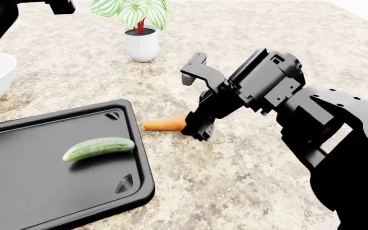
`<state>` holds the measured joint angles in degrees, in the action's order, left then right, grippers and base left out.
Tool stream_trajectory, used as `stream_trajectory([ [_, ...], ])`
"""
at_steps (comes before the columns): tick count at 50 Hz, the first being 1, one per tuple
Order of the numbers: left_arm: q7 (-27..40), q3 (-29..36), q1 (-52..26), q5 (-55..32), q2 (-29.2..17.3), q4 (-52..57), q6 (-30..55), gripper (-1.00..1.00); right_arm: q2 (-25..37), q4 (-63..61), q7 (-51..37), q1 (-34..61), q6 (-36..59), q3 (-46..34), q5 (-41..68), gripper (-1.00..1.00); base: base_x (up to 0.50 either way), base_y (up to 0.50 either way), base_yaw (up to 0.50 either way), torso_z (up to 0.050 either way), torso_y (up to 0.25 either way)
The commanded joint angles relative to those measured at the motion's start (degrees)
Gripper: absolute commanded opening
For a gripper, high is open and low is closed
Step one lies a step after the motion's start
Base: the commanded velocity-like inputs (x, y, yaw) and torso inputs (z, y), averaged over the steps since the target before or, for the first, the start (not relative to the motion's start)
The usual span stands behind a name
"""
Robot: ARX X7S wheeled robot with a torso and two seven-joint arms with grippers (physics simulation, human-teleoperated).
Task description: Place the two vegetables and bowl onto the tray for setting up a vegetable dip station.
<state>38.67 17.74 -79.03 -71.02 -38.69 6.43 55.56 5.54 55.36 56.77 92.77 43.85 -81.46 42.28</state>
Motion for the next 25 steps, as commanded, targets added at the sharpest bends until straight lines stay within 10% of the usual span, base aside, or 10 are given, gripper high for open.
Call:
stream_trajectory([
  [1,0.45,-0.43,-0.58,-0.67,-0.40,0.16,0.35,1.00,8.61,-16.29,-5.21,3.53,12.35,-3.24,2.23,-1.00,0.00,0.00,0.00,0.000,0.000],
  [25,1.13,-0.33,-1.33,-1.26,-0.03,0.48,0.58,1.00,18.84,-44.93,-20.24,16.85,26.85,8.35,11.52,-1.00,0.00,0.00,0.00,0.000,0.000],
])
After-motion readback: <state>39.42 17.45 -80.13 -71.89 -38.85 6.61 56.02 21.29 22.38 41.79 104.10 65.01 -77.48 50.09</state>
